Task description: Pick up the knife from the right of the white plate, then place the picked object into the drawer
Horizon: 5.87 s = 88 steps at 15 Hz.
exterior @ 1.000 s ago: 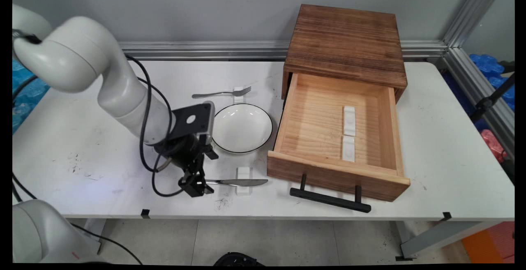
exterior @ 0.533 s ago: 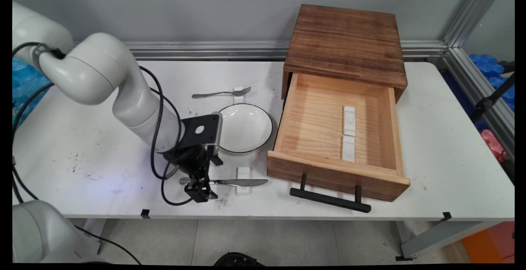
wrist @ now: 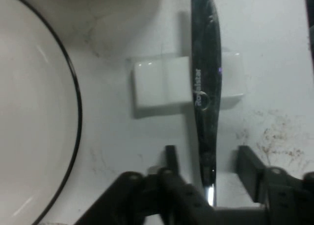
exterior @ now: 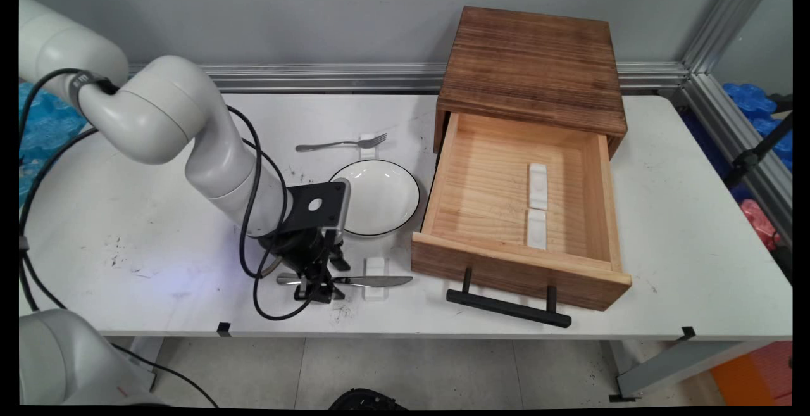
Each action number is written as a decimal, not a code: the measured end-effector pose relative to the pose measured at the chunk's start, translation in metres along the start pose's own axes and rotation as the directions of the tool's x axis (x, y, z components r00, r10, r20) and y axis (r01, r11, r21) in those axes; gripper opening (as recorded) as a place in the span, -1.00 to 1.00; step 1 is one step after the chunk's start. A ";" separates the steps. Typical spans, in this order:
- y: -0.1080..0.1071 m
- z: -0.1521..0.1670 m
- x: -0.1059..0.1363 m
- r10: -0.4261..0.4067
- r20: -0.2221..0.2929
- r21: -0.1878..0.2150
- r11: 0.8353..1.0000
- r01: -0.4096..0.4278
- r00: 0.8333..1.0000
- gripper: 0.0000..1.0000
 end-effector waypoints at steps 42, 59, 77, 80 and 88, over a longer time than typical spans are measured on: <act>-0.043 -0.227 0.130 0.005 -0.086 0.185 0.983 0.011 0.996 -1.00; -0.111 -0.045 0.284 0.169 -0.018 0.159 0.974 -0.164 0.985 -1.00; -0.093 0.049 0.313 0.205 0.082 0.072 0.975 -0.211 0.975 -1.00; -0.091 0.055 0.311 0.197 0.095 0.063 0.977 -0.204 0.976 -1.00; -0.090 0.061 0.313 0.176 0.089 0.064 0.981 -0.182 0.980 1.00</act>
